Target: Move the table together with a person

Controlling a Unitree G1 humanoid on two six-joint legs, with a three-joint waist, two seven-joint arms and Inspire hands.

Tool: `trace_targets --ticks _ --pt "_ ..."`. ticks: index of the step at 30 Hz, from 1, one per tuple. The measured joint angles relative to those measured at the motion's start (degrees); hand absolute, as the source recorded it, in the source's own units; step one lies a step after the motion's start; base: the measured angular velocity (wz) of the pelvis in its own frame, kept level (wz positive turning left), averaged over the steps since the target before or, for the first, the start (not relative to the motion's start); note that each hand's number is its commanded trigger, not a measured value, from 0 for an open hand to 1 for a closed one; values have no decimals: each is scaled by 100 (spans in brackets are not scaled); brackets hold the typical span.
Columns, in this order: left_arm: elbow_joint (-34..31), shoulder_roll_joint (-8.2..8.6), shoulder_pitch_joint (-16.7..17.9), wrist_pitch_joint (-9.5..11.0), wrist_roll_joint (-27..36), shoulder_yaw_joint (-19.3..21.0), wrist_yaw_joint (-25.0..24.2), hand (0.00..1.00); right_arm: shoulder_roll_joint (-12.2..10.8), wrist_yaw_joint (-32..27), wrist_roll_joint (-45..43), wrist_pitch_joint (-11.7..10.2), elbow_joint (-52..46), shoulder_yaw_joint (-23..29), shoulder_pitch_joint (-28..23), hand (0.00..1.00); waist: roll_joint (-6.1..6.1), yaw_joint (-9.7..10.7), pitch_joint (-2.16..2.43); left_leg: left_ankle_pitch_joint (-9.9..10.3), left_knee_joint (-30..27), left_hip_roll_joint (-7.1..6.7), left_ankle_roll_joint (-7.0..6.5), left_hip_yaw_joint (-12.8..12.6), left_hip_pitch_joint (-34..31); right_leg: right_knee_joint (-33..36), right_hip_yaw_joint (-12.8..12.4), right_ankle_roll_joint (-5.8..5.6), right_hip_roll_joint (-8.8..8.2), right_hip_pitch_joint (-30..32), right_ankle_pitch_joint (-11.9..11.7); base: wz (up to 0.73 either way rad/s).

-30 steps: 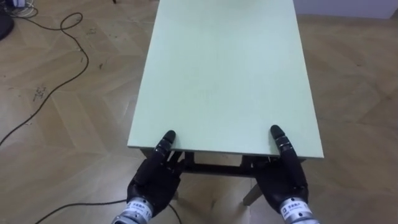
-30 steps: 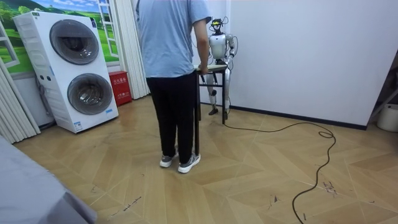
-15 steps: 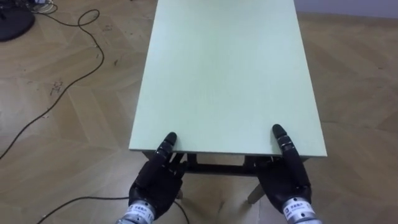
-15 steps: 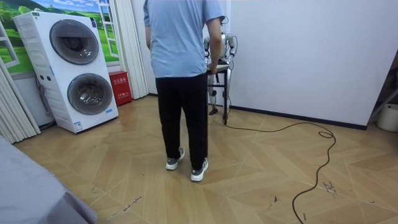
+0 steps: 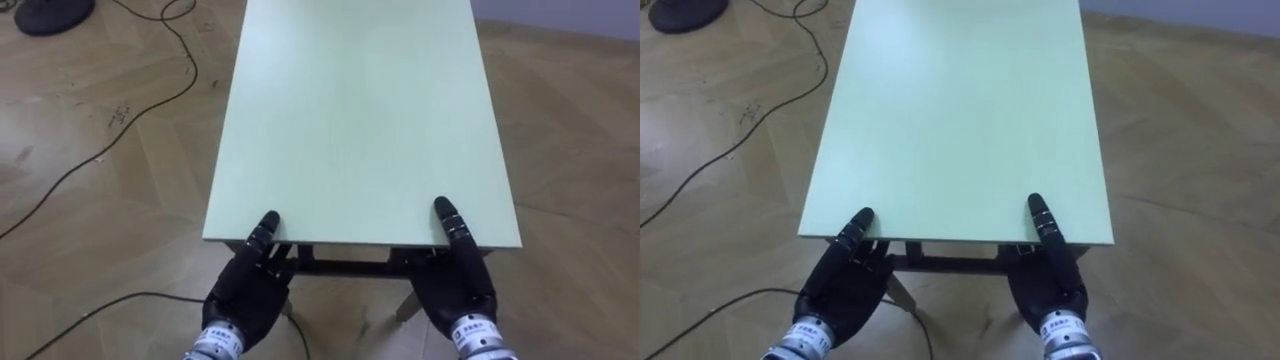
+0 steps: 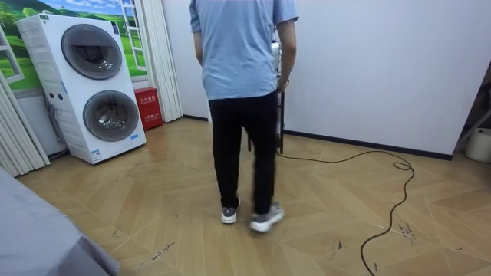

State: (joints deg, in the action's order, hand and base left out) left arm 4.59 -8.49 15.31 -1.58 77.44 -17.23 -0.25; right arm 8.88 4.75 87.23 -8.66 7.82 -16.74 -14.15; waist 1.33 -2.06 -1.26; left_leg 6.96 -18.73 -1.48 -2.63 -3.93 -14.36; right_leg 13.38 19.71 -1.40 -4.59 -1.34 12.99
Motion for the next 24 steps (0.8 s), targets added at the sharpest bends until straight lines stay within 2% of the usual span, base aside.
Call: trace_targets --ticks 2,5,7,9,11,15,17,21,24 --pt "0 55 2 0 -2 -11 0 100 -11 0 1 2 0 5 10 100 -7 -5 -4 -12 0 -20 -21 -1 -1 7 -92 0 -3 -16 0 19" --pt "0 72 39 0 -9 -7 2 100 -17 -23 -12 13 0 4 -4 100 -10 -16 -5 -25 -8 -57 -46 60 1 19 -41 0 -12 -76 0 22" --pt "-2 19 42 0 18 -4 16 100 -30 -42 -10 17 0 -1 -21 100 -10 2 -6 -49 -27 -111 -77 218 -49 66 91 0 -16 -100 0 37" --pt "-4 22 37 8 24 -36 36 100 -32 -55 -8 15 1 -14 -24 100 -9 22 -5 -51 -87 -147 -82 366 -106 150 67 -8 -1 -83 8 44" --pt "-5 51 35 77 2 -100 88 100 -30 -57 -4 -9 0 7 -56 100 -12 79 -4 -102 -117 -257 -106 634 -141 220 -186 -9 23 -86 26 61" --pt "-16 21 35 88 2 -104 102 100 -41 -57 -4 -9 1 -2 -55 100 -19 49 -8 -154 -102 -363 -107 810 -138 141 -608 3 66 -124 59 32" --pt "-17 4 39 120 -3 -106 102 100 -36 -57 -4 -12 7 -18 -56 100 -31 -3 -16 -195 -83 -417 -82 916 -143 -10 -718 3 94 -218 59 23" --pt "-17 -43 50 169 -16 -108 102 100 -37 -84 7 -12 14 -40 -60 100 -39 -60 -25 -262 -60 -425 -31 1001 -180 -152 -663 4 148 -297 57 19" --pt "-17 -18 48 167 -22 -137 100 100 -6 -53 7 -31 12 -20 -73 100 -33 -64 -27 -416 45 -447 13 1113 -237 -173 -463 18 200 -333 49 44"
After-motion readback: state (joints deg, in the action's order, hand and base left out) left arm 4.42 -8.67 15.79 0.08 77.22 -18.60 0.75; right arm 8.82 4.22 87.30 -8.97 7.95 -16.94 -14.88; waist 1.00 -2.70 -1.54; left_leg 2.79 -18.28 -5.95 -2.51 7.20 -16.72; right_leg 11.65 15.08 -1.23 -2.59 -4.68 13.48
